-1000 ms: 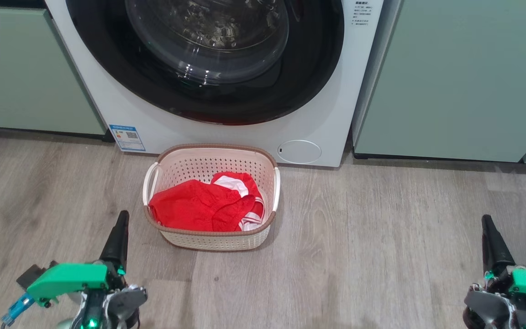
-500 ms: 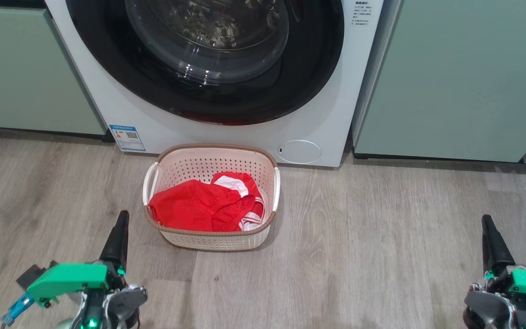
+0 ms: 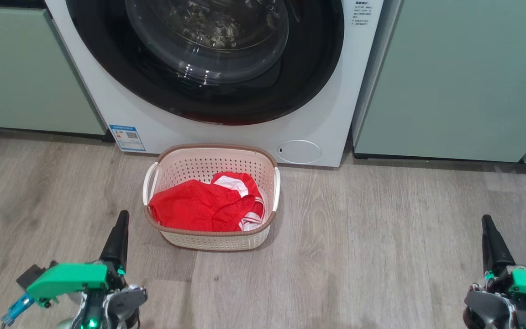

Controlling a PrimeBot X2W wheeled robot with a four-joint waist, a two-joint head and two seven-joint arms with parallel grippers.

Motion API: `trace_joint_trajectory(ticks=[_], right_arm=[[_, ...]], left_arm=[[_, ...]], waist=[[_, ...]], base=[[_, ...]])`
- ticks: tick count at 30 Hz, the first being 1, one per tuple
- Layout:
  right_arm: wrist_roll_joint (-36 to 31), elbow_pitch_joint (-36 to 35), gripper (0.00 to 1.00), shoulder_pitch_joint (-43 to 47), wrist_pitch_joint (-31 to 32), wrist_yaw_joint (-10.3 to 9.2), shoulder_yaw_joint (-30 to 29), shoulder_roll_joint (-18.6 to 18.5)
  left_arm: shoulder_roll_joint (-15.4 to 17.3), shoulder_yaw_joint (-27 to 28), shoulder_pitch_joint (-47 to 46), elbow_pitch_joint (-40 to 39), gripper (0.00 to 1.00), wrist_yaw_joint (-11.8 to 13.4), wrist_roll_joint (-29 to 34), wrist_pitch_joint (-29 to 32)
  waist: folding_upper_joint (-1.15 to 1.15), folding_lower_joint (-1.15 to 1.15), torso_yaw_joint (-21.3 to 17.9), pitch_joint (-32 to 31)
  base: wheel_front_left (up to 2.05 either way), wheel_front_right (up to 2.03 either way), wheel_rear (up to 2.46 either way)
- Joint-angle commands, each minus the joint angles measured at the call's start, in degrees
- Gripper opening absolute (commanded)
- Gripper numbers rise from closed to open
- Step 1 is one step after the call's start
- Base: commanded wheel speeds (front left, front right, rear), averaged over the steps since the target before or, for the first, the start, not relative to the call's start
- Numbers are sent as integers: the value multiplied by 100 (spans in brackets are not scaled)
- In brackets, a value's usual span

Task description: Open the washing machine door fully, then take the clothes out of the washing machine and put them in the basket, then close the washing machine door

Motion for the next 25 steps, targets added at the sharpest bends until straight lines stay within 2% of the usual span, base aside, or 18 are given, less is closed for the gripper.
trace_joint_trajectory(ticks=[1, 25], right_arm=[[36, -235, 0, -255, 33, -3, 115, -49], [36, -235, 0, -255, 33, -3, 116, -49]], left_arm=[[36, 181, -301, -202, 0, -37, -30, 34], [36, 181, -301, -202, 0, -37, -30, 34]], waist=[[0, 0, 0, 0], [0, 0, 0, 0]], base=[[0, 0, 0], [0, 0, 0]])
